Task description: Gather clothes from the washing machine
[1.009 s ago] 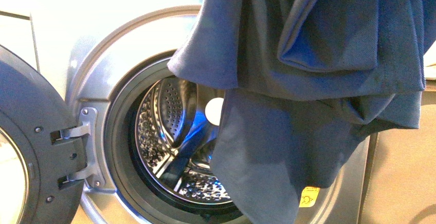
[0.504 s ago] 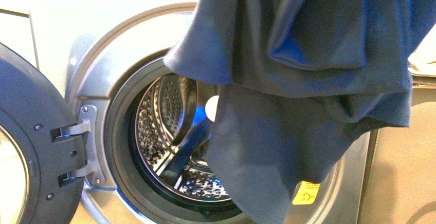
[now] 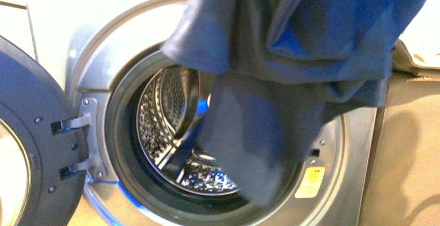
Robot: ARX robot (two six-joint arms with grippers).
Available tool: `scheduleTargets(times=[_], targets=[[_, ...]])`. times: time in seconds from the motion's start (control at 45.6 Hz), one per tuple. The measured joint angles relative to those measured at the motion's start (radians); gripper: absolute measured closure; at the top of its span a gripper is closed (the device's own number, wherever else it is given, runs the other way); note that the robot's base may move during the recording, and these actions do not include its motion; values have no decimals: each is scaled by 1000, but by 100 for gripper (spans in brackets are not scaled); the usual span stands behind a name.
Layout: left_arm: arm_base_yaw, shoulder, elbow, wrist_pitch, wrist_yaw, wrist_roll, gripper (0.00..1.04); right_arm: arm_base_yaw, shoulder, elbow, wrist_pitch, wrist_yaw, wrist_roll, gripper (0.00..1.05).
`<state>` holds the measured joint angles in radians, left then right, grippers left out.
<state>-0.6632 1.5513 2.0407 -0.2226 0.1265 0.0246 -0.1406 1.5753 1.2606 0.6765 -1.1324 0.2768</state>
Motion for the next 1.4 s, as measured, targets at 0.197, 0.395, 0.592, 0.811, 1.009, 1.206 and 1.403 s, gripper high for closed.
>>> scheduleTargets(times=[0.197, 0.395, 0.592, 0.811, 1.009, 1.206, 1.403], targets=[[0, 0, 0, 0, -1, 0, 95, 77, 42, 31, 41, -43, 34, 8], [0, 0, 0, 0, -1, 0, 95, 171, 32, -17, 210, -125, 153, 8], [0, 0, 0, 0, 0, 0, 95, 254, -36, -185, 551, -206, 376, 8], [0, 0, 0, 0, 1, -2, 95, 269, -42, -215, 715, -209, 484, 8], [0, 0, 0, 0, 1, -2, 95, 311, -89, -259, 625, -143, 463, 8], [0, 0, 0, 0, 1, -2, 95, 366, -101, -225, 639, -58, 496, 8], [0, -1, 8, 0, 0, -2, 95, 393, -97, -168, 500, 84, 468, 8]])
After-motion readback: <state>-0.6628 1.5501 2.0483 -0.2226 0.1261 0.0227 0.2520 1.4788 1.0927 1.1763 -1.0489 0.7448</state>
